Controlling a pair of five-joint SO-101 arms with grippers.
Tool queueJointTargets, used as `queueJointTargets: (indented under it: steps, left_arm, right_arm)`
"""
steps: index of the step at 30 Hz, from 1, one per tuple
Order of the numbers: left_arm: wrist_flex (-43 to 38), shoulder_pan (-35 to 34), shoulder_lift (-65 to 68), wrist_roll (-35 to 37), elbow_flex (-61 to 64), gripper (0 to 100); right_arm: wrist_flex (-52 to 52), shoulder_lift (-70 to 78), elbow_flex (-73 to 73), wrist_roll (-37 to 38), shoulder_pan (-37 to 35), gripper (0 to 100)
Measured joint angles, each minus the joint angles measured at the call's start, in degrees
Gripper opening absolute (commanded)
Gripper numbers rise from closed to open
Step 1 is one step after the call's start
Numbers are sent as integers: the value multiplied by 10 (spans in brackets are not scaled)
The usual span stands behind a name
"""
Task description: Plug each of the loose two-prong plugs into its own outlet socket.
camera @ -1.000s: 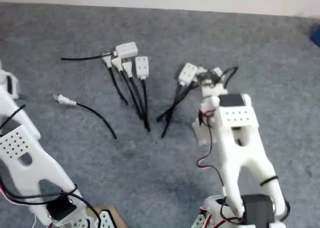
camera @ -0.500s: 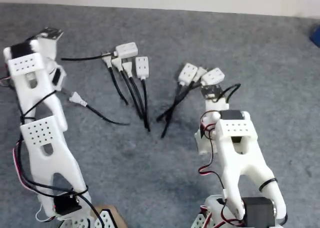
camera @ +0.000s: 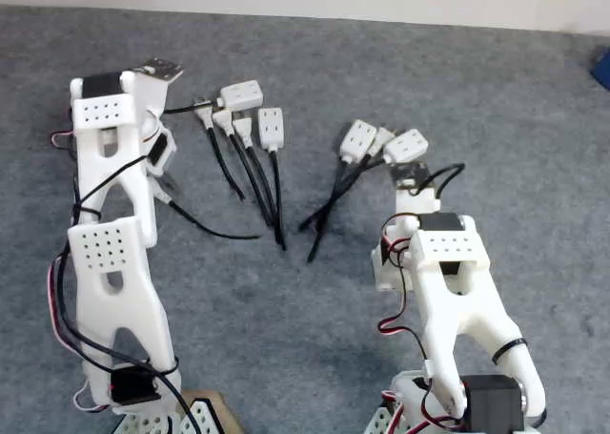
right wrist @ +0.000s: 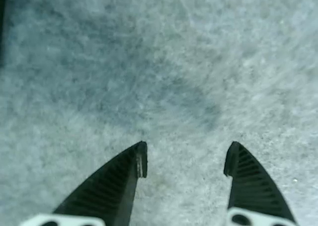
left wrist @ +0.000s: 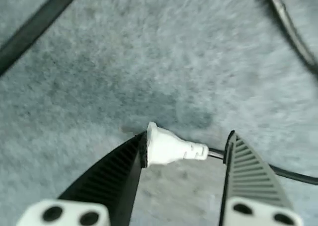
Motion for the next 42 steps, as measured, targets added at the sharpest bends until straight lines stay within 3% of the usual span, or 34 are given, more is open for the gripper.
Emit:
queueJointTargets:
  steps: [4,9,13,19,25,32,42]
  left_arm:
    - [0,31,-87,77,94,263]
    - [-32,130,-224,116,268,263]
    - [-113,178,-316,157,396,263]
    - [-258,157,-424,198,602,263]
    - [-443,173,-443,220,783,263]
    - [-502,229,-455,222,840,263]
    - [-504,232,-455,222,843,263]
  right_arm:
    - [-6,-6,17,-26,2,256]
    - [-45,-8,37,-58,44,256]
    - [-69,-8,40,-67,77,256]
    - [-74,-8,40,-68,82,256]
    - [-74,-8,40,-68,49,256]
    - [-104,-8,80,-68,4,256]
    - [-120,-8,90,-69,-17,256]
